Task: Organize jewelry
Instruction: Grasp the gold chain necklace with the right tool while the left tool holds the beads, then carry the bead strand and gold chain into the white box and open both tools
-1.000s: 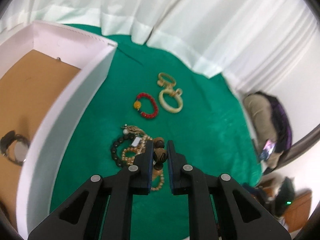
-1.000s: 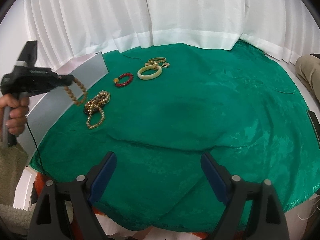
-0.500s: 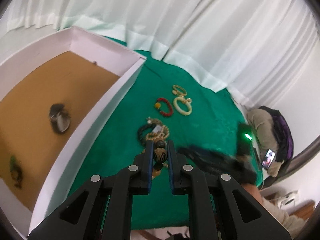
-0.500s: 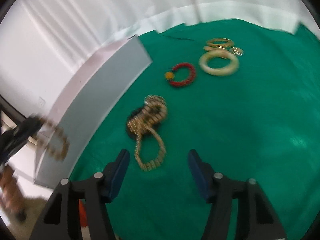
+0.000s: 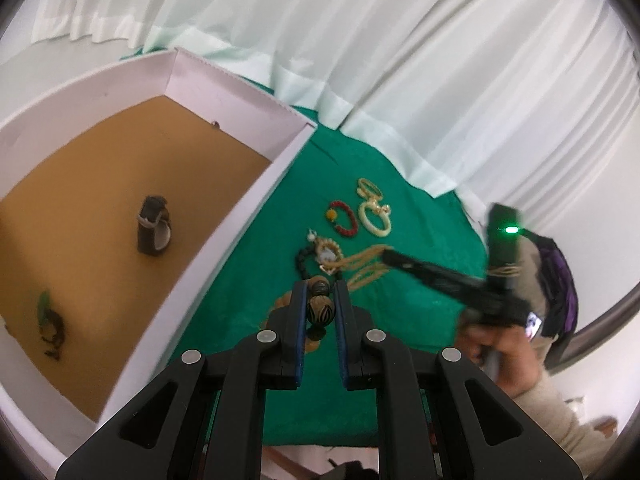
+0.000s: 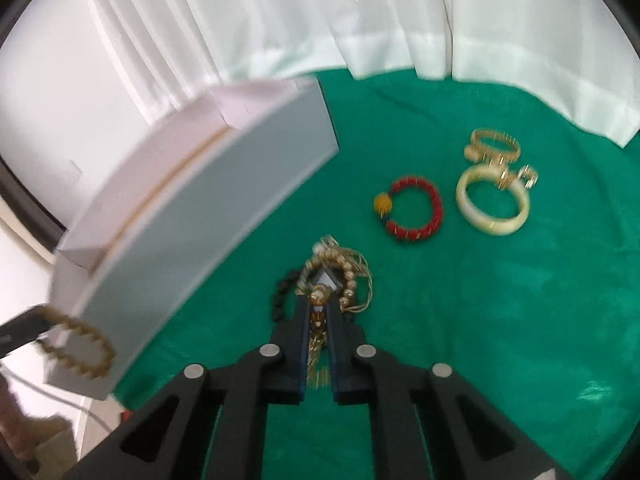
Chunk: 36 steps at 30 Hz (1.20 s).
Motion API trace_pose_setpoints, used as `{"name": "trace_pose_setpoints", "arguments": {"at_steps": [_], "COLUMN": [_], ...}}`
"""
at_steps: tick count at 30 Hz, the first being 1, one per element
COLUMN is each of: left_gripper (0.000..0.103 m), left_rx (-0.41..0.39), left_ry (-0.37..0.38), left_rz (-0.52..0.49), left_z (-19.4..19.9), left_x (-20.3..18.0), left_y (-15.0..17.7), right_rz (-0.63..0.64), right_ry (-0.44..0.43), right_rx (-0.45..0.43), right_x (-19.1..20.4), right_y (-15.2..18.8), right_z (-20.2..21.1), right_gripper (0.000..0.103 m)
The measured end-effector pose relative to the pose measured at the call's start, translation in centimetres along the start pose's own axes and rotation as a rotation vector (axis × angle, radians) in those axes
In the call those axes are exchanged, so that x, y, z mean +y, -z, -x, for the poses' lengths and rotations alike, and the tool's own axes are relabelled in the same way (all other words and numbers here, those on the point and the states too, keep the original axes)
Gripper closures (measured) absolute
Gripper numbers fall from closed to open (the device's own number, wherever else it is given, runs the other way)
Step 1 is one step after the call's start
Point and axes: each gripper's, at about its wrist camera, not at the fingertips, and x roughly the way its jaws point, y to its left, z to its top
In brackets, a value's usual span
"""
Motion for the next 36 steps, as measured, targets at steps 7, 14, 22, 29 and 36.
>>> {"name": "trace_pose_setpoints", "arguments": {"at_steps": [7, 14, 22, 29, 36], "left_gripper": [0.092, 0.092, 0.092, 0.092, 0.092], "left_rx": [-0.012, -0.07, -0.194, -0.2, -0.077], "left_ry": [0.027, 0.053, -0.099, -0.242, -0.319], "left_rz": [-0.005, -0.017, -0.017, 0.035, 0.152], "left_z": [1.5, 6.0, 11.0, 9.4, 3.7], "left_x": [-0.9, -1.5, 1.0, 6.3, 12.3], "left_y": [-1.1, -3.0, -6.4, -7.5, -6.5], "right_rz": [0.02, 0.1, 0.224, 0.264, 0.239], "right_ry": [-0.085, -0.136, -0.225, -0.272, -0.318], "right_rx": [-0.088, -0.191, -0.299, -0.307, -0.208], "right_x": [1.2, 4.6, 11.8, 17.3, 19.6], "right_y": [-3.6, -6.6, -12.4, -16.8, -18.8], "right_z": [6.4, 11.5, 14.8, 10.5, 1.3], "right_gripper": [0.095, 0.095, 0.095, 0.095, 0.095]}}
